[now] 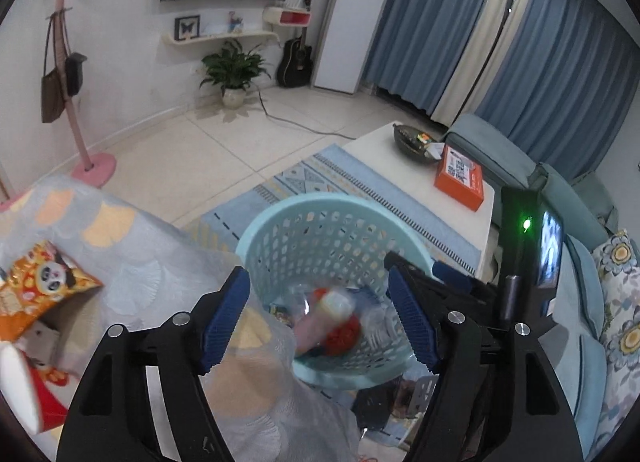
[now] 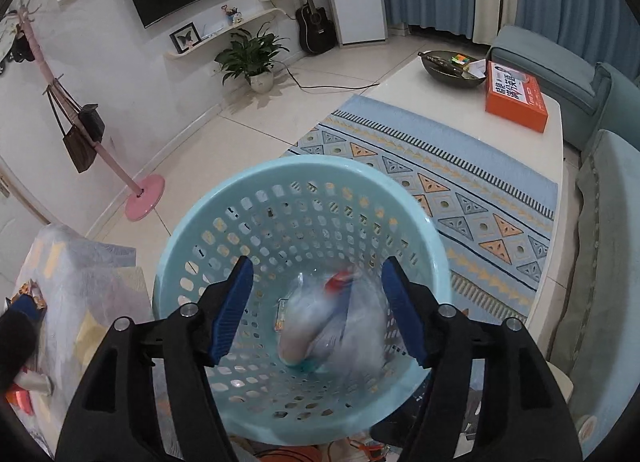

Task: Collect trash
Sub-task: 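Open both grippers to drop the items into the basket, then withdraw, then move the left gripper toward the pink clay pack while the right gripper approaches the red paper cup, then grasp the pink clay pack with the left gripper while the right gripper grasps the red paper cup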

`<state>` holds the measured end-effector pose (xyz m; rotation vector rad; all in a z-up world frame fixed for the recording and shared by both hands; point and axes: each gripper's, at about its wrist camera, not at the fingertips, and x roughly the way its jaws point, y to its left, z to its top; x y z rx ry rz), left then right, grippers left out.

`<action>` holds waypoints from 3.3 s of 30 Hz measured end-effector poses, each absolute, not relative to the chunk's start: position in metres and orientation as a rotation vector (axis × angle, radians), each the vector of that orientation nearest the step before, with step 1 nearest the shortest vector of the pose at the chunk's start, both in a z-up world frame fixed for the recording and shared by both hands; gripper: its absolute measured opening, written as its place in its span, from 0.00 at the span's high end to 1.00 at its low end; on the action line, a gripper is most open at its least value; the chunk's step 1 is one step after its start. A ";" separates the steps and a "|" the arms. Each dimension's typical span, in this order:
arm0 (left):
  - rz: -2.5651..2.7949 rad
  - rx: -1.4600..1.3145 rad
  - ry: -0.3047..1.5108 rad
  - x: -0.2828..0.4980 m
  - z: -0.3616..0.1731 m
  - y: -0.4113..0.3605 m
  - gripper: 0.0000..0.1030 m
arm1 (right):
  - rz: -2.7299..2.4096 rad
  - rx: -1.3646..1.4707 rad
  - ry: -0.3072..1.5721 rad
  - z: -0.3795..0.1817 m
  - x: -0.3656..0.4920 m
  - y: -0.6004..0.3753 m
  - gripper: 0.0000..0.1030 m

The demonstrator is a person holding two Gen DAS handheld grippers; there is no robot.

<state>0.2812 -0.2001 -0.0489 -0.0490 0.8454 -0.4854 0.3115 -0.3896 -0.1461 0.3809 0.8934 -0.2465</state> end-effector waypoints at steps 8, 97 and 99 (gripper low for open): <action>-0.513 -0.071 0.771 0.245 -0.012 -0.188 0.31 | -0.216 0.368 0.854 -0.119 0.281 -0.370 0.38; -0.108 -0.172 0.678 0.155 -0.009 0.076 0.64 | 0.298 0.128 0.584 -0.047 0.209 -0.126 0.36; -0.123 -0.158 0.655 0.151 0.001 0.065 0.64 | 0.295 0.139 0.561 -0.037 0.204 -0.136 0.36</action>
